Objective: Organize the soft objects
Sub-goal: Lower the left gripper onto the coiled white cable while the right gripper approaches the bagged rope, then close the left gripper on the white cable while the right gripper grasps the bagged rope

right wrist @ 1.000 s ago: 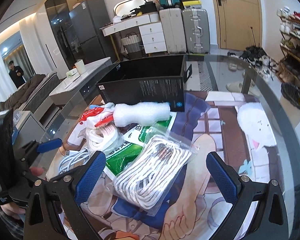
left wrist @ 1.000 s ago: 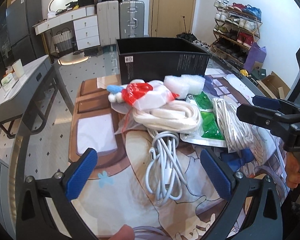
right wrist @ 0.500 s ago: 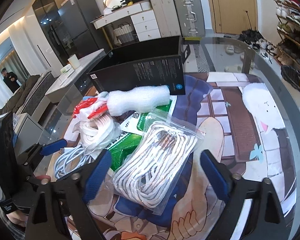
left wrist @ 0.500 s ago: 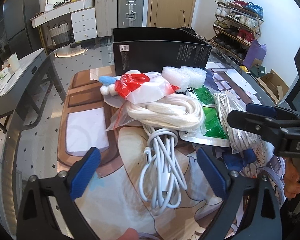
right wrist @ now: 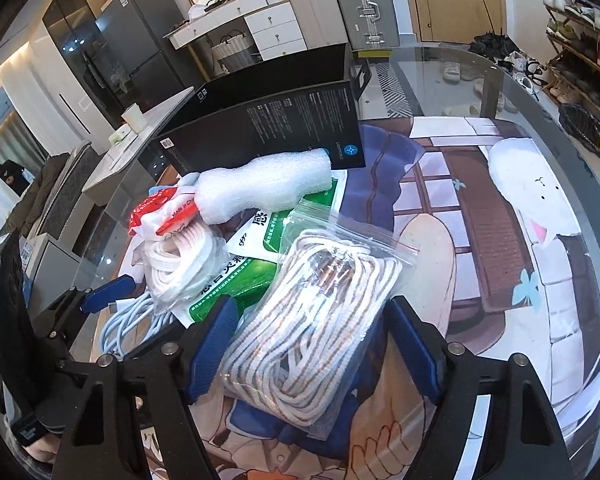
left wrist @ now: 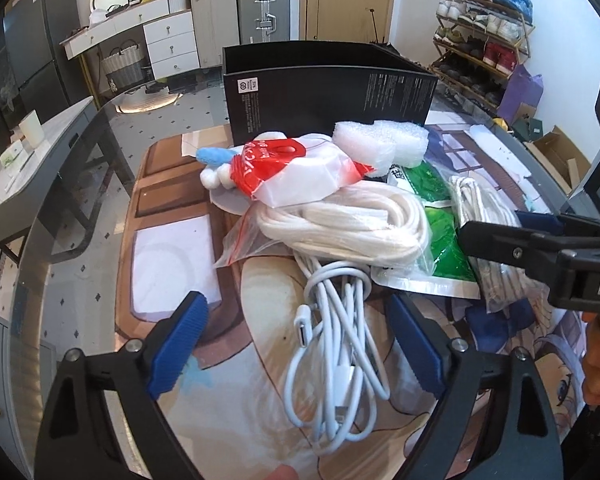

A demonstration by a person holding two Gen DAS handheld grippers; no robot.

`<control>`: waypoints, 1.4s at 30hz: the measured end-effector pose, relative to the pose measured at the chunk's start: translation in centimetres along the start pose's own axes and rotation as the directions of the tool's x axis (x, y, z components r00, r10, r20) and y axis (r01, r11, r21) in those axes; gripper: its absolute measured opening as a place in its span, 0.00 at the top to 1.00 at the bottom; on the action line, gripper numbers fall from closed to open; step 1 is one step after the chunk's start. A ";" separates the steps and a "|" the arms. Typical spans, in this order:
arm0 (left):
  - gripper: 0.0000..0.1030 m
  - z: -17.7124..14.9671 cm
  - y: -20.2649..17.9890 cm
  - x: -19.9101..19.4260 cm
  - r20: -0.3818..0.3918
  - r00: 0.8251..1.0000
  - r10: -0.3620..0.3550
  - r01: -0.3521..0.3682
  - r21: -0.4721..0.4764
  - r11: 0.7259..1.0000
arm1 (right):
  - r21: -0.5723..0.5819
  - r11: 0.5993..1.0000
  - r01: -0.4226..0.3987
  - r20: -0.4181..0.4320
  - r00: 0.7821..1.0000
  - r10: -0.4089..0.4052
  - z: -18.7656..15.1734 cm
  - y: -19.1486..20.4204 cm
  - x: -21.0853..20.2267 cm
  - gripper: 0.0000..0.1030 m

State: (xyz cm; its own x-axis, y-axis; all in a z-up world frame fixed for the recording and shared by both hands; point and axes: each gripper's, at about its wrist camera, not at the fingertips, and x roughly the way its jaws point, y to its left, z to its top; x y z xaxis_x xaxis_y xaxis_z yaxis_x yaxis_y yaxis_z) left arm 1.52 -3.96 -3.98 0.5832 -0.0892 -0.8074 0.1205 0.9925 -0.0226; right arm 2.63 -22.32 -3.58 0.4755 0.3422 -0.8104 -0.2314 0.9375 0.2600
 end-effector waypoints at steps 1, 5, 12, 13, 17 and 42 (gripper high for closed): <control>0.12 0.0 0.0 0.0 -0.001 1.000 0.003 -0.003 -0.001 1.000 | 0.004 1.000 0.000 0.001 1.000 0.000 0.0 0.0 0.0 0.24; 0.11 0.0 0.1 0.1 -0.003 1.000 0.005 -0.005 -0.010 1.000 | 0.019 1.000 0.000 0.002 1.000 0.000 0.0 0.0 -0.1 0.26; 0.13 0.1 -0.2 0.2 0.000 1.000 0.020 -0.020 -0.017 1.000 | 0.016 0.999 0.028 -0.011 1.000 -0.028 -0.2 0.3 -0.1 0.27; 0.14 0.1 -0.2 0.2 0.002 1.000 0.018 -0.018 -0.013 1.000 | 0.016 0.999 0.029 -0.013 0.999 -0.029 -0.2 0.4 -0.1 0.27; 0.30 0.2 -0.3 -0.1 0.013 1.000 0.022 -0.022 -0.009 1.000 | 0.026 0.999 0.045 -0.018 0.999 -0.044 -0.2 0.2 -0.1 0.27; 0.70 0.2 -1.1 -1.0 -0.025 1.000 -0.019 0.020 0.035 0.999 | -0.092 0.974 0.208 -0.022 0.977 -0.210 -0.9 0.2 -0.5 0.55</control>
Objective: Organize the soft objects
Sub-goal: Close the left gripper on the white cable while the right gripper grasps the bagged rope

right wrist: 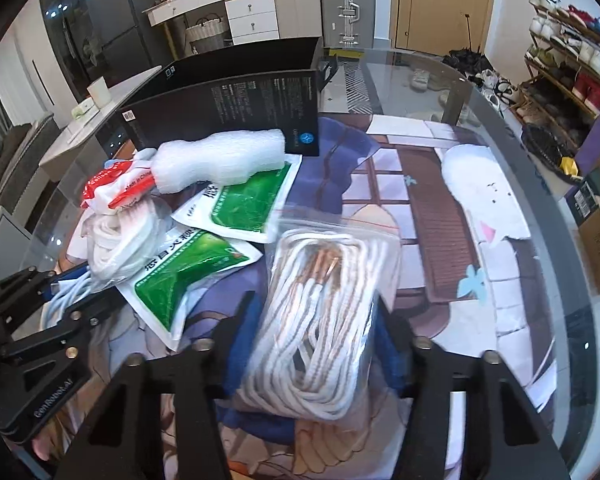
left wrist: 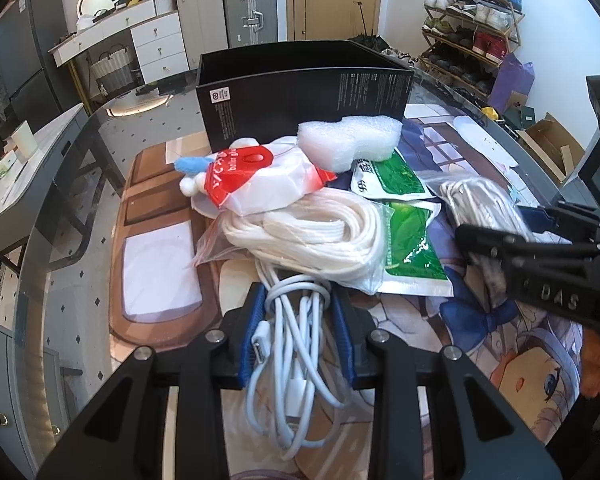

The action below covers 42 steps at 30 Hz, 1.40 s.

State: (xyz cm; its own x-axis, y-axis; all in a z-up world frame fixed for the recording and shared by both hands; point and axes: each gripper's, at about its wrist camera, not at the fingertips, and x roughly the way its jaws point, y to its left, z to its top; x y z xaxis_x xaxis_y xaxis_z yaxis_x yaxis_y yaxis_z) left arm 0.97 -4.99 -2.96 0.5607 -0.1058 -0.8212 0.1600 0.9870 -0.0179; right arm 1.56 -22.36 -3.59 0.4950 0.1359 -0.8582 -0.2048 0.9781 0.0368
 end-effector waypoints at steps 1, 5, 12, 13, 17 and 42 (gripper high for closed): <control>0.70 0.0 0.1 -0.1 -0.005 1.000 -0.001 0.001 -0.003 1.000 | -0.004 1.000 -0.001 -0.001 1.000 0.001 0.0 -0.1 -0.1 0.58; 0.70 -0.2 0.4 -0.4 -0.032 0.999 -0.019 0.019 -0.015 1.000 | -0.002 1.000 -0.019 0.000 1.000 0.019 0.1 -0.5 -0.3 0.65; 0.70 -0.8 1.2 -1.4 -0.037 0.999 -0.018 0.017 -0.030 0.999 | 0.036 0.997 -0.073 0.037 0.997 0.071 0.7 -0.9 -1.4 0.68; 0.70 -0.9 1.3 -1.6 -0.037 0.999 -0.014 0.013 -0.030 0.999 | 0.036 0.996 -0.083 0.043 0.996 0.081 0.9 -0.9 -1.6 0.68; 0.70 -1.1 1.5 -2.3 -0.039 0.999 -0.004 0.003 -0.028 1.000 | 0.022 0.995 -0.102 0.063 0.993 0.100 1.4 -0.3 -2.2 0.68; 0.70 -1.0 -2.6 -8.2 0.016 0.999 -0.033 0.033 0.007 0.999 | -0.026 0.988 -0.154 0.096 0.983 0.156 -0.4 1.0 -6.0 0.68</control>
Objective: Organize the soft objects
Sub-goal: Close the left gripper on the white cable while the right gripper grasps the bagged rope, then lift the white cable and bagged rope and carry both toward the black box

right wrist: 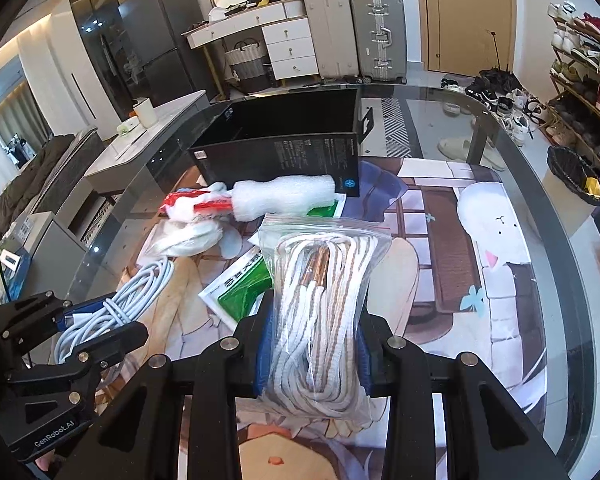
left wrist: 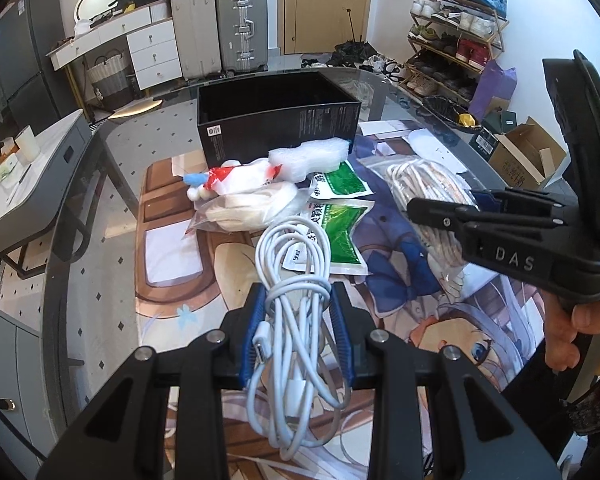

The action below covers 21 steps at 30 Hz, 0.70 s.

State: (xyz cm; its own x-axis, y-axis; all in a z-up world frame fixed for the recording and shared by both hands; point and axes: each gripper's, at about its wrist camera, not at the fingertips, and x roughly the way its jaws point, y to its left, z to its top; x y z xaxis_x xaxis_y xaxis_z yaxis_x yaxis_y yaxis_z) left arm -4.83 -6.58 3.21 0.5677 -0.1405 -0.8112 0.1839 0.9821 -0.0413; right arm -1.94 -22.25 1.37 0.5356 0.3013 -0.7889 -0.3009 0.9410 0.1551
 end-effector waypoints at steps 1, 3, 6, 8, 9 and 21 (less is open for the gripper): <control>0.70 -0.1 -0.2 -0.3 0.004 1.000 0.000 0.000 0.001 1.000 | 0.002 1.000 -0.001 0.004 1.000 0.001 -0.1 0.0 -0.2 0.68; 0.70 -0.1 -0.5 -0.7 0.014 1.000 0.004 -0.004 0.004 1.000 | 0.001 1.000 -0.002 0.009 1.000 0.002 -0.4 0.1 -0.8 0.68; 0.70 -0.1 -0.9 -1.5 0.031 1.000 0.003 -0.003 0.003 1.000 | -0.002 1.000 -0.005 0.017 1.000 0.005 -0.7 0.3 -1.5 0.68; 0.70 -0.1 -1.1 -1.9 0.041 0.999 0.006 -0.007 0.005 1.000 | -0.004 1.000 -0.006 0.024 1.000 0.006 -0.9 0.3 -2.0 0.68; 0.70 0.0 -1.1 -2.1 0.045 0.999 0.008 -0.008 0.005 1.000 | -0.004 1.000 -0.007 0.028 1.000 0.007 -0.9 0.4 -2.3 0.68; 0.70 1.3 -0.6 -2.8 0.090 0.995 0.040 -0.040 -0.004 0.999 | -0.015 1.000 -0.024 0.063 0.998 0.025 0.2 1.4 -4.2 0.68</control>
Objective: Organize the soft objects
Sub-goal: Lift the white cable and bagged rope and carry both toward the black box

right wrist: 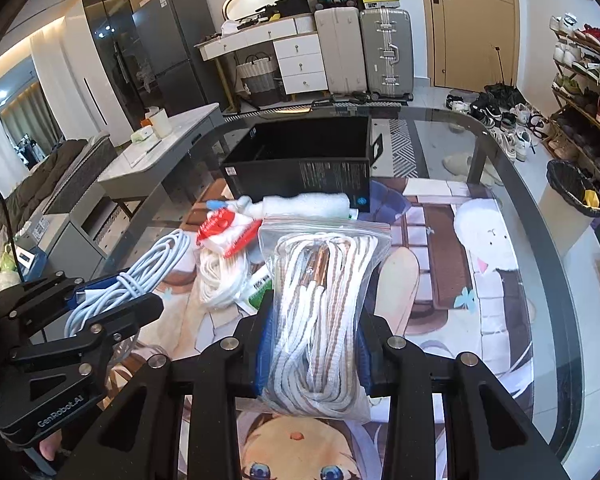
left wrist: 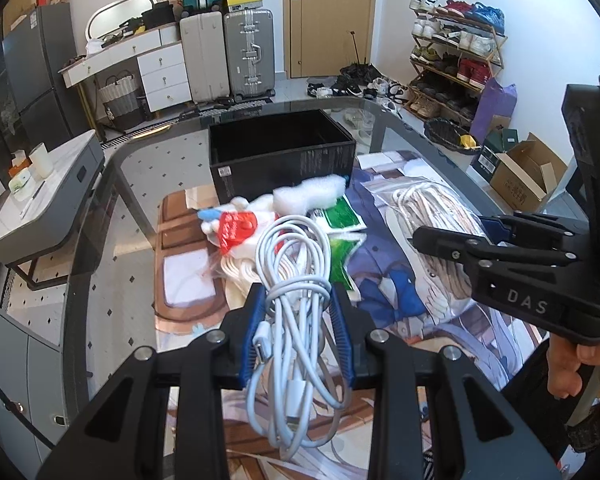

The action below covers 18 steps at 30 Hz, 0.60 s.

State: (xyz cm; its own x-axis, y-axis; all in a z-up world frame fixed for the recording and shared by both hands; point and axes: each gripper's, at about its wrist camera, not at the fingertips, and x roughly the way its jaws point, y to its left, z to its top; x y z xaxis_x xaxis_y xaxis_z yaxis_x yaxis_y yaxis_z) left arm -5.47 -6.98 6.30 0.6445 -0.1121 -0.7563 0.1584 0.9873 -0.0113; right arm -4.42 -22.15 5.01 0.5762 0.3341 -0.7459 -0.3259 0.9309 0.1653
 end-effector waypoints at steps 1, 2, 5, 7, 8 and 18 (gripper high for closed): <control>0.70 0.2 0.1 0.0 0.004 1.000 0.005 -0.005 0.001 1.000 | 0.000 1.000 -0.002 0.005 1.000 0.002 0.3 0.1 -0.2 0.68; 0.70 0.5 0.2 0.0 0.010 1.000 0.008 -0.008 0.000 1.000 | -0.001 1.000 -0.003 0.009 1.000 0.003 0.6 0.1 -0.3 0.68; 0.70 1.1 0.7 0.0 0.022 1.000 0.010 -0.010 -0.012 1.000 | -0.009 1.000 -0.007 0.023 1.000 0.007 1.5 0.4 -0.5 0.68; 0.70 1.7 1.1 0.1 0.031 0.999 0.011 -0.011 -0.023 1.000 | -0.012 1.000 -0.009 0.031 0.999 0.010 2.2 0.6 -0.6 0.68; 0.70 2.0 1.3 0.1 0.035 0.999 0.012 -0.011 -0.027 1.000 | -0.014 1.000 -0.010 0.034 0.999 0.010 2.5 0.7 -0.6 0.68; 0.70 5.1 3.2 0.6 0.079 0.996 0.035 -0.032 -0.049 0.998 | -0.013 1.000 -0.018 0.057 0.998 0.018 5.9 0.7 -0.1 0.68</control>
State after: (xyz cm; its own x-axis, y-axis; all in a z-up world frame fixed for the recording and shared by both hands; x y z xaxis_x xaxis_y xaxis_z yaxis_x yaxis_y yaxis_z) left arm -0.79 -4.48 9.14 0.7065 -0.0856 -0.7025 0.1010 0.9947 -0.0196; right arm -0.25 -20.60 9.03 0.6117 0.3589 -0.7050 -0.3454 0.9229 0.1701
